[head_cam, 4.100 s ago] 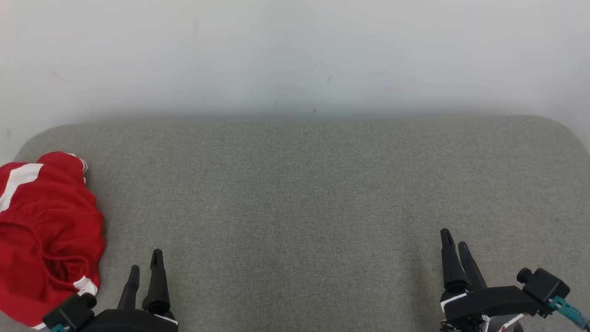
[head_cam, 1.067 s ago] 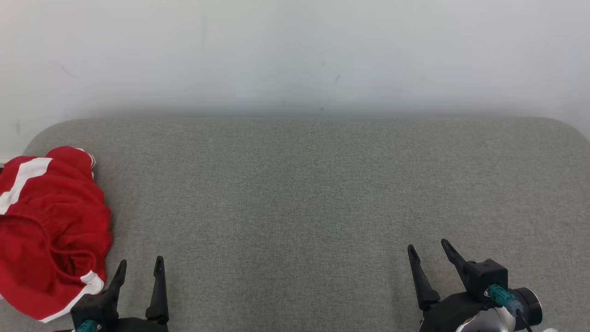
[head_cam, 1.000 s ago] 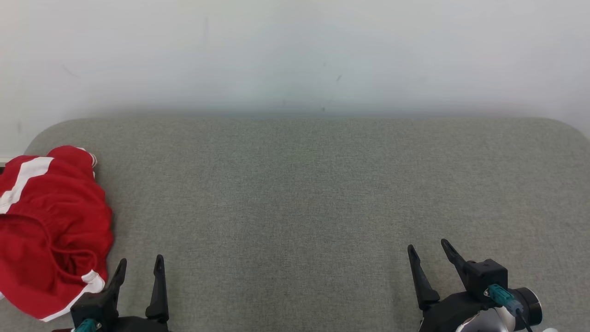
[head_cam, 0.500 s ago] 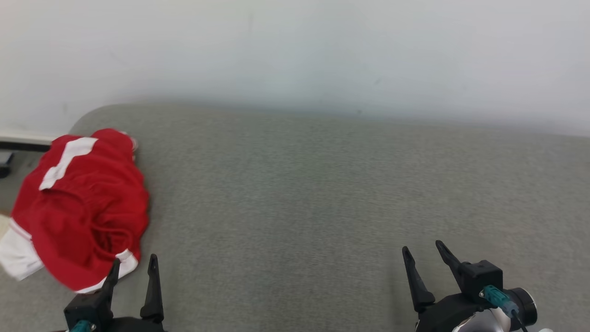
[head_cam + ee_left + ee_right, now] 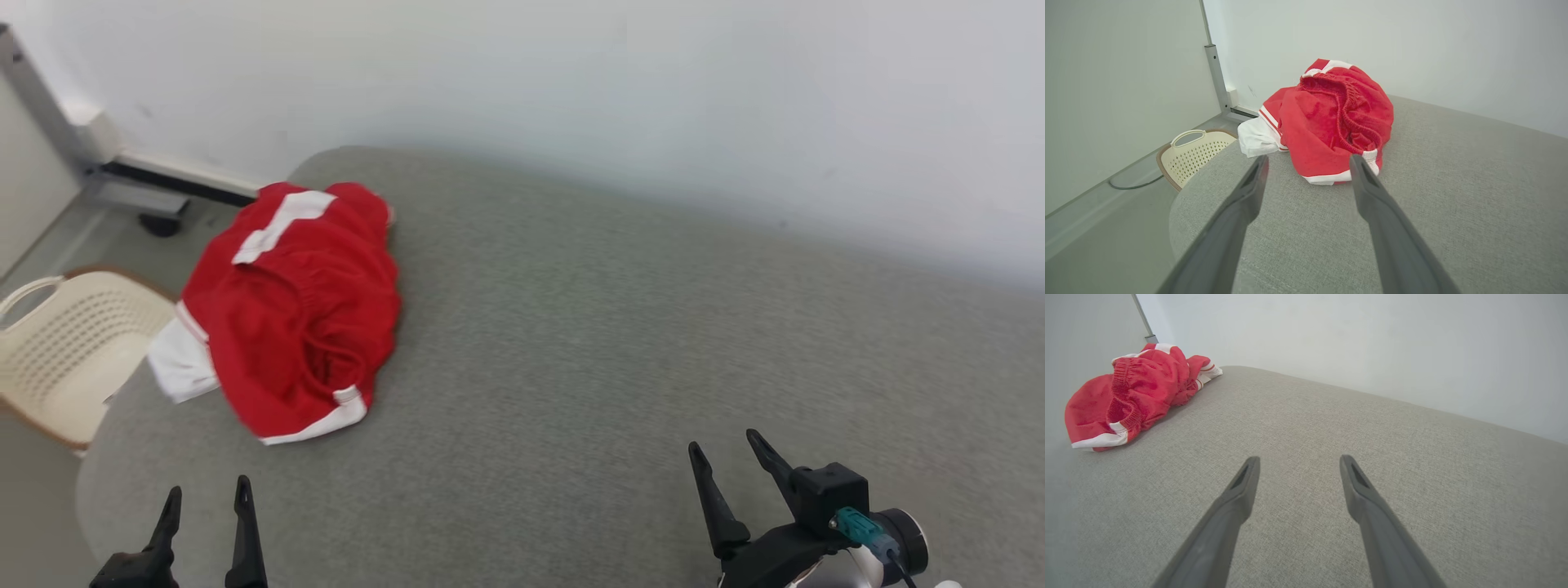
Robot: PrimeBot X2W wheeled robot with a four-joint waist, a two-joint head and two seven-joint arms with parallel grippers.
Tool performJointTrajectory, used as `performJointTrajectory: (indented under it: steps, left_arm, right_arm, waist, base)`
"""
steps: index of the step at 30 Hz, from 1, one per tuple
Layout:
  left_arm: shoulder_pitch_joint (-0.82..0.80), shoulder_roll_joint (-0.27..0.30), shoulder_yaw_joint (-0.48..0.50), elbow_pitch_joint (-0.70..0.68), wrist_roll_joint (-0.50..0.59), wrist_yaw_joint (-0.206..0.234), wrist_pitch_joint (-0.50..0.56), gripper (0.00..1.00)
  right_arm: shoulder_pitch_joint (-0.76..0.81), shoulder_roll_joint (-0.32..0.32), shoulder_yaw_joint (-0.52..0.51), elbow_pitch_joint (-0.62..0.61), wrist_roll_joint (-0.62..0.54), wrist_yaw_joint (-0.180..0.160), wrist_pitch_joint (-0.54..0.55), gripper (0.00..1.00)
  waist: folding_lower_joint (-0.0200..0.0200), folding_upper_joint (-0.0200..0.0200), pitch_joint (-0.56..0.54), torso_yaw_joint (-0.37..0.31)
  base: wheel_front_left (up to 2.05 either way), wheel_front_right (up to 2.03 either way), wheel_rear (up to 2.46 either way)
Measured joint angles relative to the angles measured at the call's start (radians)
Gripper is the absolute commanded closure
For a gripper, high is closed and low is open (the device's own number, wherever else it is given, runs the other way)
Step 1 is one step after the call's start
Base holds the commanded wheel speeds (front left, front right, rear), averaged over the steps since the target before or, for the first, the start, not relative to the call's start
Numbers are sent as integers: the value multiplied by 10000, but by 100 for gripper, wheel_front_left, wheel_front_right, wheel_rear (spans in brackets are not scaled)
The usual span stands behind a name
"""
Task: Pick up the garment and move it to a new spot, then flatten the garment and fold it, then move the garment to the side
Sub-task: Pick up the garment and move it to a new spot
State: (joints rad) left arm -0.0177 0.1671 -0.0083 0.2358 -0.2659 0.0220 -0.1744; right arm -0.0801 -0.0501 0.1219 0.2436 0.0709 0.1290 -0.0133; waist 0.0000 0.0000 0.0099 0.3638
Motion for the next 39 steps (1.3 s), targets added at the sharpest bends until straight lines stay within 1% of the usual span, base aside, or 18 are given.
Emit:
performJointTrajectory:
  steps: [3,9,13,17,21,25,27,31,35,39]
  left_arm:
    - [45,0,44,-155,-6,125,81,0]
    - [219,4,19,-341,-27,224,180,0]
    - [360,36,-10,-441,-50,284,274,0]
    - [337,61,-86,-493,-73,303,380,0]
    - [-84,140,-303,-301,-171,19,690,0]
    - [-1254,242,-533,173,-322,-426,1060,0]
    - [-1992,234,-635,669,-497,-690,1321,0]
    - [-3629,242,-836,1969,-863,-1068,1804,0]
    - [-5063,349,-782,3248,-1164,-1269,1950,0]
    - [-6132,506,-794,4201,-1521,-1369,2048,0]
  right_arm:
    - [-7,2,73,31,27,0,-4,0]
    - [-16,2,140,123,65,0,-46,0]
    - [-27,4,222,198,73,0,-50,0]
    - [-30,4,276,245,169,0,-50,0]
    - [-33,2,330,176,199,0,40,0]
    - [-132,-46,324,-31,278,0,140,0]
    - [-255,-146,405,-157,280,0,270,0]
    - [-495,-422,708,-485,288,0,587,0]
    - [-771,-755,982,-874,301,0,880,0]
    - [-1050,-1131,1068,-1327,336,0,1141,0]
  waist:
    - [0,1,-3,434]
    - [0,0,-14,1124]
    - [0,0,-35,1370]
    - [0,0,-48,1409]
    - [0,0,21,1385]
    - [0,0,221,1335]
    - [0,0,373,1292]
    - [1,1,768,1111]
    - [4,1,1237,761]
    - [4,1,1785,327]
  base:
    - [0,0,0]
    - [0,0,0]
    - [0,0,0]
    - [0,0,0]
    - [0,0,0]
    - [0,0,0]
    - [0,0,0]
    - [0,0,0]
    - [0,0,0]
    - [0,0,0]
